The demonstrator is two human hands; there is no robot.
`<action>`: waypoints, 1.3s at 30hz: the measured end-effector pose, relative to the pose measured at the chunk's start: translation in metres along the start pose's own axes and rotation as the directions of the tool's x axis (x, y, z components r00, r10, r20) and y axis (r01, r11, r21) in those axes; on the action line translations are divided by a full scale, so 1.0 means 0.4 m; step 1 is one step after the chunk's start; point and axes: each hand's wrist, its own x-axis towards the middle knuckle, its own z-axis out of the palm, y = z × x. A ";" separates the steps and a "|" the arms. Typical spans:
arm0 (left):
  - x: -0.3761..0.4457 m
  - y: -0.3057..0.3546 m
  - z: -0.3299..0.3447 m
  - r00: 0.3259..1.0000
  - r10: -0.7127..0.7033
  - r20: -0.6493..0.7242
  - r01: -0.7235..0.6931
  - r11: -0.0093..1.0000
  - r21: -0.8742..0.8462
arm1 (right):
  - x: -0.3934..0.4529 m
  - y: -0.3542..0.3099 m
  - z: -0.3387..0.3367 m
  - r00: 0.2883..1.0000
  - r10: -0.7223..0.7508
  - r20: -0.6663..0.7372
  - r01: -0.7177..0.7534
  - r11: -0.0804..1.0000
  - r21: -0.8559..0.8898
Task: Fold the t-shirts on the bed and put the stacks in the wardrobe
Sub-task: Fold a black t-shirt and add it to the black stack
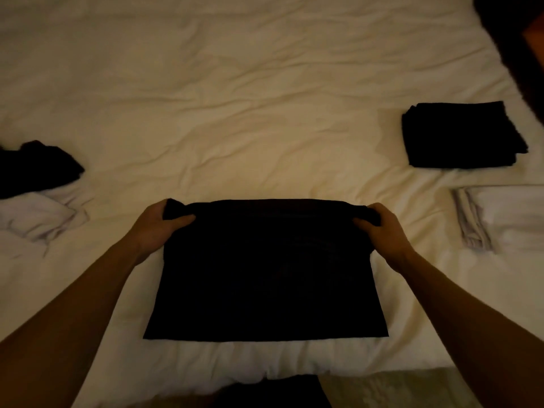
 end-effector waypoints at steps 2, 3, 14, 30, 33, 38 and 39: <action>-0.055 -0.026 -0.015 0.999 0.045 -0.015 -0.044 0.999 0.032 | -0.071 0.015 -0.007 0.999 -0.050 -0.012 0.051 0.998 0.023; -0.084 -0.042 -0.019 0.997 0.081 -0.017 -0.080 0.993 0.088 | -0.107 0.028 -0.008 0.997 -0.074 -0.019 0.074 0.997 0.020; -0.345 -0.402 0.028 0.924 0.361 0.127 -0.342 0.633 0.694 | -0.424 0.352 0.040 0.959 -0.270 0.085 0.274 0.812 -0.516; -0.327 -0.302 0.199 0.919 0.071 -0.388 0.135 0.868 0.478 | -0.370 0.281 0.110 0.948 0.190 -0.255 -0.244 0.949 -0.201; -0.275 -0.274 0.174 0.879 -0.081 -0.471 0.263 0.905 0.335 | -0.308 0.265 0.094 0.930 0.323 -0.175 -0.348 0.927 -0.137; -0.234 -0.267 0.147 0.880 -0.276 -0.388 0.376 0.902 0.213 | -0.259 0.249 0.096 0.917 0.396 -0.040 -0.398 0.914 -0.083; -0.225 -0.269 0.140 0.896 -0.298 -0.329 0.376 0.904 0.204 | -0.254 0.242 0.095 0.930 0.366 -0.036 -0.368 0.925 -0.094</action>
